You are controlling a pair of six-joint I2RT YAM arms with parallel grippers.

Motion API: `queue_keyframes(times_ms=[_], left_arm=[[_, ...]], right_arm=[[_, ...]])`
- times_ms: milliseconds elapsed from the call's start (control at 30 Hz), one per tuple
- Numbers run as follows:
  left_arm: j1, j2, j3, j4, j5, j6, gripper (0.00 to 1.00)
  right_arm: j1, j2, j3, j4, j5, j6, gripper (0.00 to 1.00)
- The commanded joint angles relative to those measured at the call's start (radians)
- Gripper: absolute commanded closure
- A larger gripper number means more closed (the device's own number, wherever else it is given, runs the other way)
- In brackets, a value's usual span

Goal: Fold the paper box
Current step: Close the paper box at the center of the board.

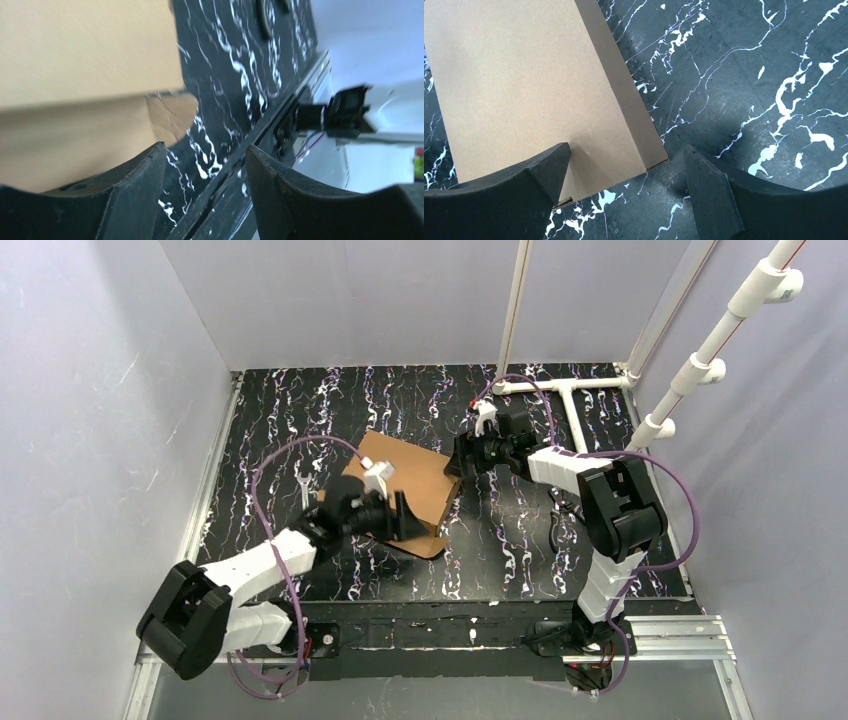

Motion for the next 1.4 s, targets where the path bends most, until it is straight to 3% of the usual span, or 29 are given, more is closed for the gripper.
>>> queue_keyframes(times_ms=[0, 200, 400, 567, 1367], left_arm=[[-0.173, -0.044, -0.137, 0.275, -0.246, -0.05, 0.43], [-0.355, 0.057, -0.265, 0.623, -0.509, 0.003, 0.42], [-0.372, 0.335, -0.374, 1.145, -0.545, -0.004, 0.38], [-0.393, 0.426, -0.315, 1.147, -0.576, -0.062, 0.38], [-0.525, 0.395, -0.3, 1.019, -0.77, -0.033, 0.42]], right_arm=[[-0.003, -0.01, -0.014, 0.051, -0.007, 0.022, 0.09], [-0.003, -0.006, -0.028, 0.07, -0.006, 0.029, 0.09], [-0.003, -0.013, -0.042, 0.092, -0.01, 0.044, 0.09], [-0.003, -0.009, -0.049, 0.106, -0.028, 0.077, 0.1], [-0.003, 0.007, -0.042, 0.094, -0.039, 0.154, 0.17]])
